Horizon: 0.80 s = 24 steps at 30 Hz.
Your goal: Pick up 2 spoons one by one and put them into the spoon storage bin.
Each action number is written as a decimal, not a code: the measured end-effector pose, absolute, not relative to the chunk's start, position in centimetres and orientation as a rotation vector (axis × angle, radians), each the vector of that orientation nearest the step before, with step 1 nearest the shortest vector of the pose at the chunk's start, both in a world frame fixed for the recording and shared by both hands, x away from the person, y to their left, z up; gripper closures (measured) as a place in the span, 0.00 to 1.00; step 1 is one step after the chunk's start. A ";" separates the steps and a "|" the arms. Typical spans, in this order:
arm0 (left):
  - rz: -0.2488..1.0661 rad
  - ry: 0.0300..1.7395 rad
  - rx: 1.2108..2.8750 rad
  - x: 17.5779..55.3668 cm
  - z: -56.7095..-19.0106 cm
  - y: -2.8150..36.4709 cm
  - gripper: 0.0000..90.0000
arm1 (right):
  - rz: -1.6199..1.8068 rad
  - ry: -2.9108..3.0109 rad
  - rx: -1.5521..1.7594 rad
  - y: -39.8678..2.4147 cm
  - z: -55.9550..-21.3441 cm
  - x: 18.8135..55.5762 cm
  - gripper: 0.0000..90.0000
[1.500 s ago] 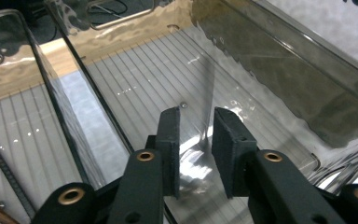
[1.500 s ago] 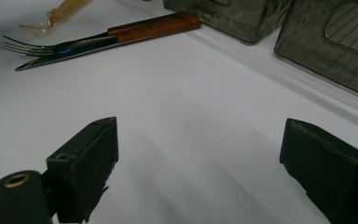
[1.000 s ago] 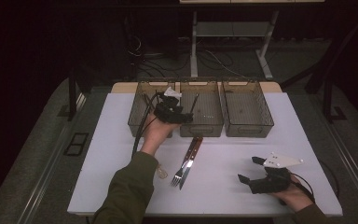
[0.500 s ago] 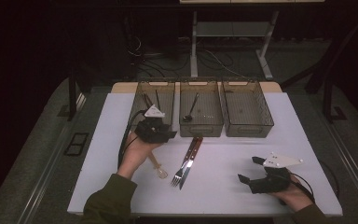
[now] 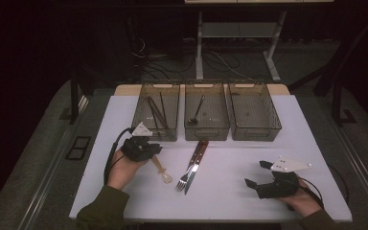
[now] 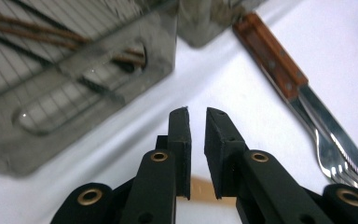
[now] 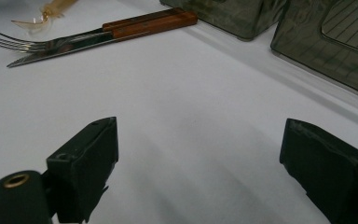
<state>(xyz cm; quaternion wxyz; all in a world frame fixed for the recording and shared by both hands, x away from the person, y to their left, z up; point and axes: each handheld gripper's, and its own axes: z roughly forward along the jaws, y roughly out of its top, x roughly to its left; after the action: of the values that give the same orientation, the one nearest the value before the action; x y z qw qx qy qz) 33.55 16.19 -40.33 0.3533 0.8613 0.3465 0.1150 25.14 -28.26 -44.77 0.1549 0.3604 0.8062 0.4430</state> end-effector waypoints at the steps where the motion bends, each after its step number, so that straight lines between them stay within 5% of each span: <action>1: 0.293 0.897 2.237 33.2 -40.4 16.3 0.88 | 1.268 2.311 1.031 -28.3 -44.8 25.1 0.13; 9: 0.307 0.869 2.295 31.1 -41.4 16.7 0.87 | 1.266 2.312 1.028 -28.2 -44.8 25.1 0.13; 24: 0.397 0.945 2.268 33.9 -41.5 17.4 0.94 | 1.258 2.314 1.031 -28.3 -44.8 25.2 0.13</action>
<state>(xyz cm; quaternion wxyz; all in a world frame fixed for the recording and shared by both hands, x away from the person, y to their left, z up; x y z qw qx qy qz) 33.91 17.44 -41.52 0.3206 0.8632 0.3595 0.1509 25.17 -28.27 -44.84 0.1560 0.3601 0.8081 0.4392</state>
